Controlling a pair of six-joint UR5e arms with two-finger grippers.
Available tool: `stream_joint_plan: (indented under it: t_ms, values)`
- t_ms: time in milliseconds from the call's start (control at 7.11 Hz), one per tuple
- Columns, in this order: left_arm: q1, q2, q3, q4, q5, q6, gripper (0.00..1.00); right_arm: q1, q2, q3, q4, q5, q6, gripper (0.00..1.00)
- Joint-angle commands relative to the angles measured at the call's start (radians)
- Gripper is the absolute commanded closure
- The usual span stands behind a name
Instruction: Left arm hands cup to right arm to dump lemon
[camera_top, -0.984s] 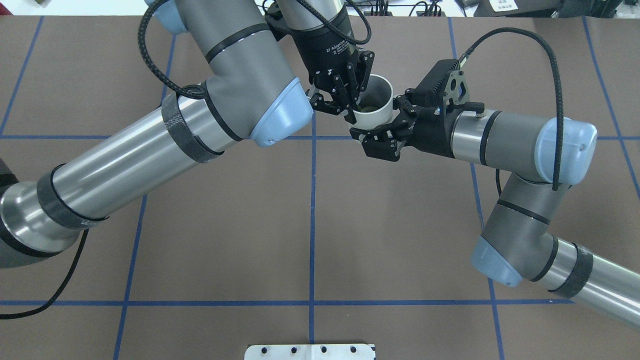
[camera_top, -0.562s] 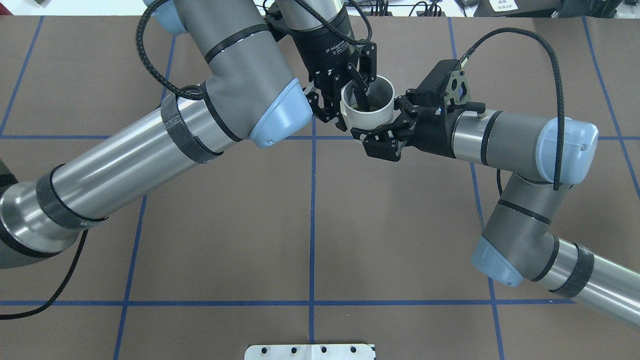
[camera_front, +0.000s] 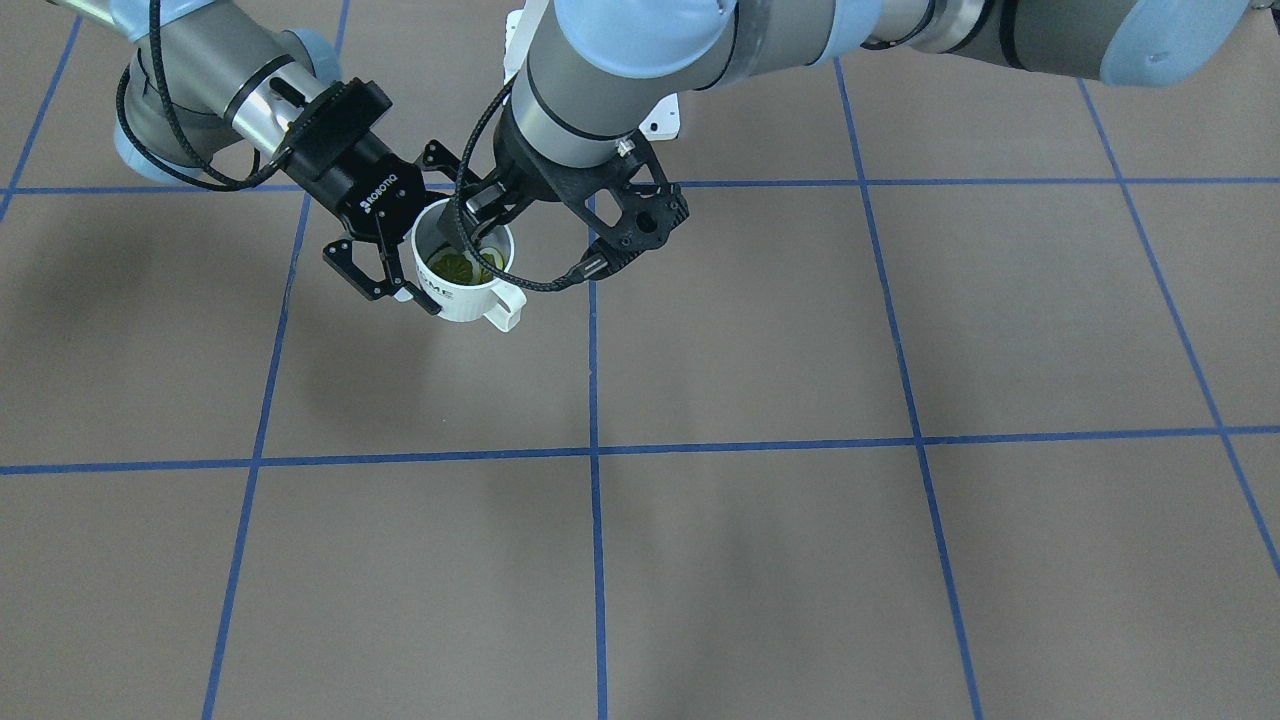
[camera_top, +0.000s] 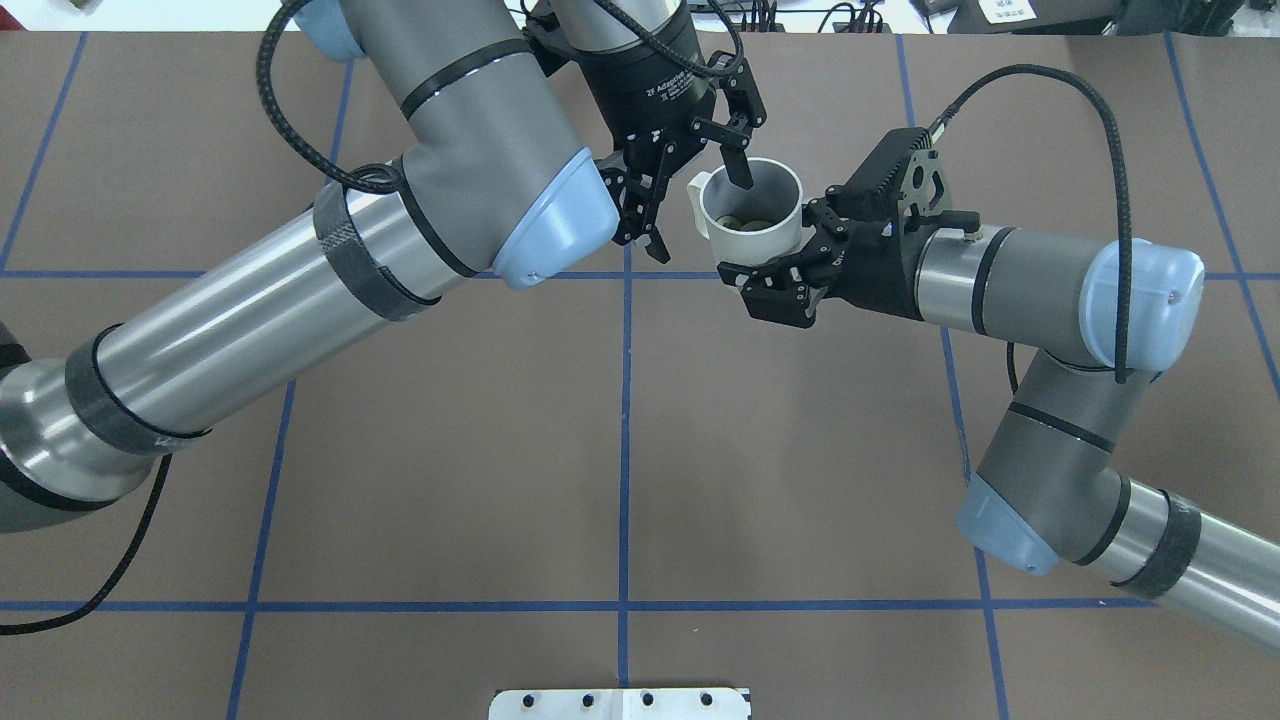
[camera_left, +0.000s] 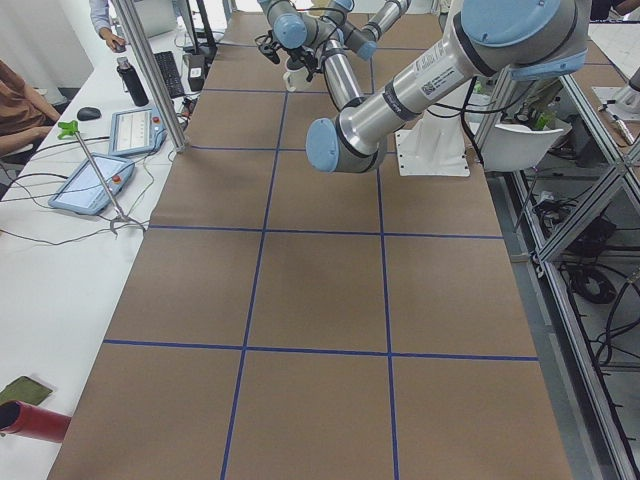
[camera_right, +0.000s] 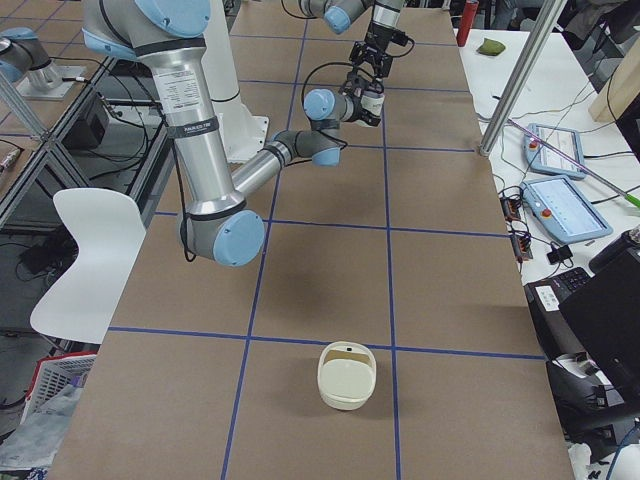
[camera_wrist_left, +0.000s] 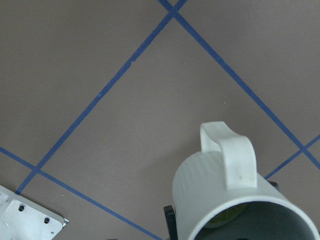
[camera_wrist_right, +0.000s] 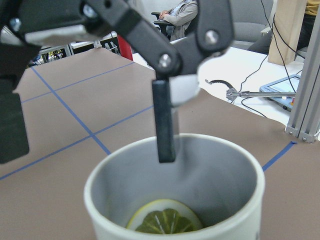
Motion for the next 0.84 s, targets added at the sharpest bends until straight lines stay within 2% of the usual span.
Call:
stream_joint_plan:
  t_ms: [0,281,422,562,703]
  values:
    - [-0.026,0.002,-0.004,0.001,-0.013,-0.001,0.00,0.028,-0.037,-0.004,-0.012,-0.002,-0.002,0.62]
    - [-0.028,0.005,-0.004,0.004,-0.012,0.001,0.00,0.127,-0.113,-0.005,-0.029,0.001,0.004,0.77]
    - [-0.031,0.005,-0.011,0.007,-0.012,0.001,0.00,0.198,-0.170,-0.002,-0.029,0.016,0.004,0.89]
    - [-0.031,0.005,-0.021,0.012,-0.012,-0.002,0.00,0.285,-0.213,-0.010,-0.030,0.062,0.008,0.95]
    - [-0.031,0.005,-0.030,0.014,-0.012,-0.008,0.00,0.383,-0.265,-0.010,-0.054,0.111,0.008,0.95]
